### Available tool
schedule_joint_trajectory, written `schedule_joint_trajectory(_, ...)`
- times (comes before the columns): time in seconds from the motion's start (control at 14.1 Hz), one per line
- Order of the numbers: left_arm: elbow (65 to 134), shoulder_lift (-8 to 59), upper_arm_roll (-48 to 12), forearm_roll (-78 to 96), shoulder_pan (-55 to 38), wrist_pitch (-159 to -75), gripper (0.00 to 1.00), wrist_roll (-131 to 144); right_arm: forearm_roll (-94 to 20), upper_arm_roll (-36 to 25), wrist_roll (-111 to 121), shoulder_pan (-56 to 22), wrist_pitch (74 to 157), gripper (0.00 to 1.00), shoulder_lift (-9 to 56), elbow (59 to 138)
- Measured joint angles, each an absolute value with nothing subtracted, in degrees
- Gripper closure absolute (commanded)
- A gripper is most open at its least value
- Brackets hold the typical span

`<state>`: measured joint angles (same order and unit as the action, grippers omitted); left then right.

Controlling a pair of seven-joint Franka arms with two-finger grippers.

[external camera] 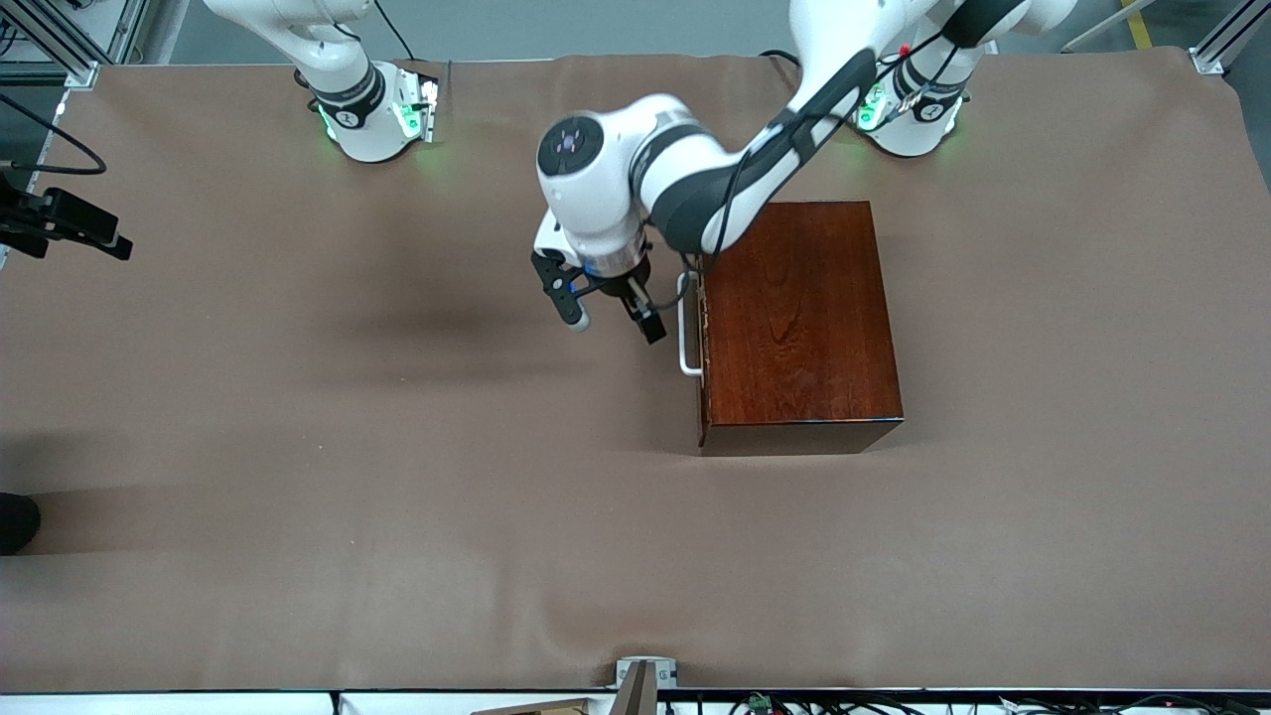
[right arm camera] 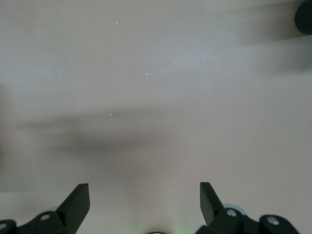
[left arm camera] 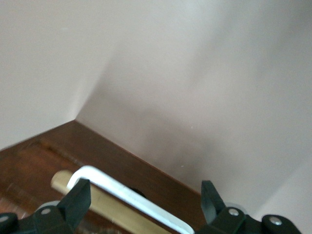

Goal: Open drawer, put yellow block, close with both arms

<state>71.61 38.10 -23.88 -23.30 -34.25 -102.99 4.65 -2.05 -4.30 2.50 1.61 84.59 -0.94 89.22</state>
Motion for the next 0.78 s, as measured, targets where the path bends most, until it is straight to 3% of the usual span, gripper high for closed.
schedule_joint_trajectory(0.35,71.2,29.6,-23.0,-21.4,-30.7,-94.9,0.0,32.1,-2.1,-4.3,2.5,1.6,84.5,0.0,-1.0,87.1)
schedule_joint_trajectory(0.78,71.1,20.2,-22.7,-14.2,-13.9,-88.6,0.0,43.2,-2.0,-4.2,2.5,1.6,84.2,0.0,-0.5,87.2)
